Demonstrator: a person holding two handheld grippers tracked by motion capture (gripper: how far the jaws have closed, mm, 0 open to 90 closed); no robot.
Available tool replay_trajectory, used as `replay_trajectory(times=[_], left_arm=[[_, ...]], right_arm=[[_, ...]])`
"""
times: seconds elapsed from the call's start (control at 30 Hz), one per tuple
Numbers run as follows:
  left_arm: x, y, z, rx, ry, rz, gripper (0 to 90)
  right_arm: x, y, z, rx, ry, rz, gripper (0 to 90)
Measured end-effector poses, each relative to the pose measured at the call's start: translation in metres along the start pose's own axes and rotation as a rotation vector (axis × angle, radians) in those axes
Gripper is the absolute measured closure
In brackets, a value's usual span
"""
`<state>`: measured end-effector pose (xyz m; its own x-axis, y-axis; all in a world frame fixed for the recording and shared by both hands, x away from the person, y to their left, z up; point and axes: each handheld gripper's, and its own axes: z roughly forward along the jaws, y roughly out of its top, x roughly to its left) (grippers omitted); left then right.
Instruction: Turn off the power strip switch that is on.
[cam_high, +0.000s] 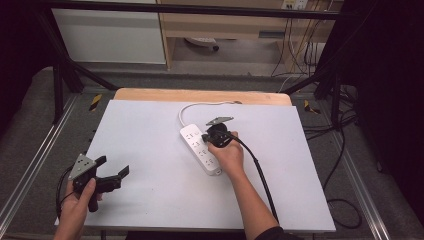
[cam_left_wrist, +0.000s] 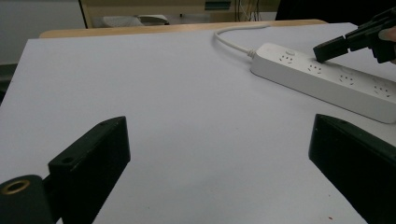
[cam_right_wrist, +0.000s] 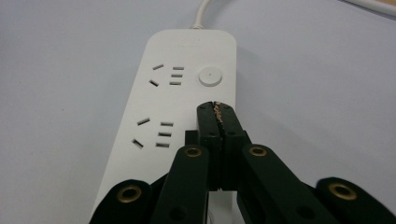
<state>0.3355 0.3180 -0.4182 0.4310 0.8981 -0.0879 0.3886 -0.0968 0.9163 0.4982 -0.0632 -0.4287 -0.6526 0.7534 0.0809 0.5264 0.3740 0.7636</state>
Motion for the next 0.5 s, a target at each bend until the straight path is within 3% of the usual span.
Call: replay_trajectory(times=[0.13, 0.5], left_arm=[[-0.0004, 0.0002, 0.0, 0.0, 0.0, 0.006, 5.2], [0.0, 0.0001, 0.0003, 0.0, 0.001, 0.003, 5.2]], right_arm=[[0.0025, 0.0009, -0.0014, 0.019, -0.002, -0.039, 90.0], [0.0033, 0.0015, -0.0006, 0.017, -0.008, -0.042, 90.0]])
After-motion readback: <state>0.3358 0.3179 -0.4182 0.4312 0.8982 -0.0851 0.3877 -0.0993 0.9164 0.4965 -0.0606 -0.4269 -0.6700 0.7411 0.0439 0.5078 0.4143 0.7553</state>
